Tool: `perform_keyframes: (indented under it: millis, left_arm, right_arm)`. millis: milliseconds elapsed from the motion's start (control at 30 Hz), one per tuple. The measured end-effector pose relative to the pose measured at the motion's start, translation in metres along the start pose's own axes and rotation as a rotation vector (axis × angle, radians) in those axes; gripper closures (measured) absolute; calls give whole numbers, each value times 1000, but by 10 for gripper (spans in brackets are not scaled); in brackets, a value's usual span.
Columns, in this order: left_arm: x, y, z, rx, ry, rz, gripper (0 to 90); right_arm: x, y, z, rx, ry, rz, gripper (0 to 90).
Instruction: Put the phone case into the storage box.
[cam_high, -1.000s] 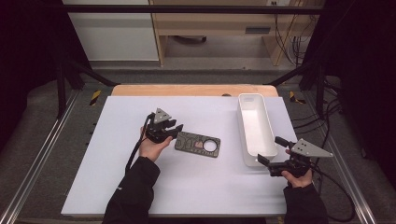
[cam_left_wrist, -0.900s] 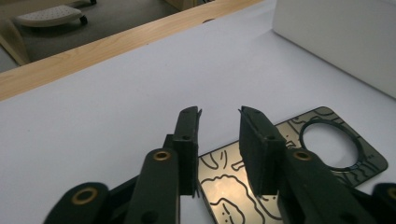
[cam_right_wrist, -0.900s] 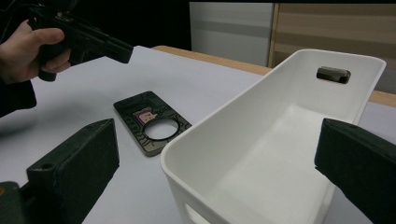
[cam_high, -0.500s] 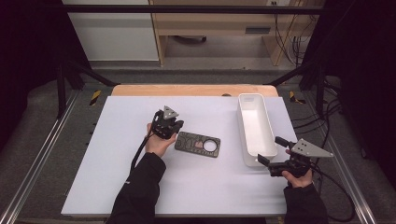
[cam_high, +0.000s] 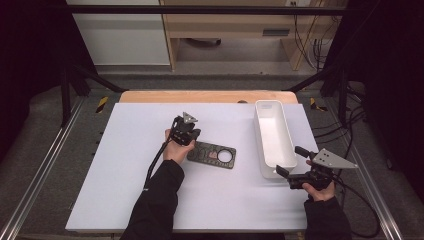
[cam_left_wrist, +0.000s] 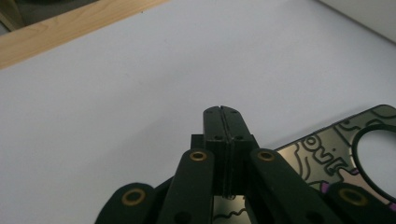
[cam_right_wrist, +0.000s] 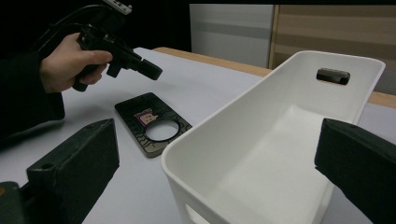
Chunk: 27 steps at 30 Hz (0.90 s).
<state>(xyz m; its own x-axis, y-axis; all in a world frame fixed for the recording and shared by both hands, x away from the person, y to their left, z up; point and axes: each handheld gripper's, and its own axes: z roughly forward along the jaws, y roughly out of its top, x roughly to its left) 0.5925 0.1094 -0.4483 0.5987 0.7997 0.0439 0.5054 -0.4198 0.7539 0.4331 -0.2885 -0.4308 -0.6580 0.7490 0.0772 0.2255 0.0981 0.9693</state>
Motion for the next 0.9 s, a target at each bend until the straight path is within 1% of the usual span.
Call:
perform_keyframes:
  millis: [33,133,233,300,367,433,567,733,767,900]
  left_arm:
    - [1,-1,2,4,1,-6,890]
    - [1,-3,7,24,0,-2,890]
    - [2,-5,12,38,0,-6,890]
    - [3,-7,15,45,-3,-14,890]
    - [2,-8,17,54,-2,-3,890]
    - [1,-8,19,63,-1,-1,890]
    - [2,-10,22,78,-6,-4,890]
    - [3,-11,21,90,-16,4,891]
    - [3,-10,21,93,-21,0,891]
    - [3,-10,19,104,-30,9,891]
  right_arm:
    - [0,0,0,0,0,-1,4]
    - [0,0,0,2,0,-1,4]
    - [0,0,1,4,0,-2,4]
    - [0,0,1,5,1,-3,4]
    - [0,0,1,5,0,-3,4]
    - [0,0,1,2,1,-2,4]
    - [0,0,1,4,1,-2,4]
    - [1,0,1,5,2,-4,4]
    - [1,0,1,6,0,-4,4]
    - [1,0,1,6,1,-4,4]
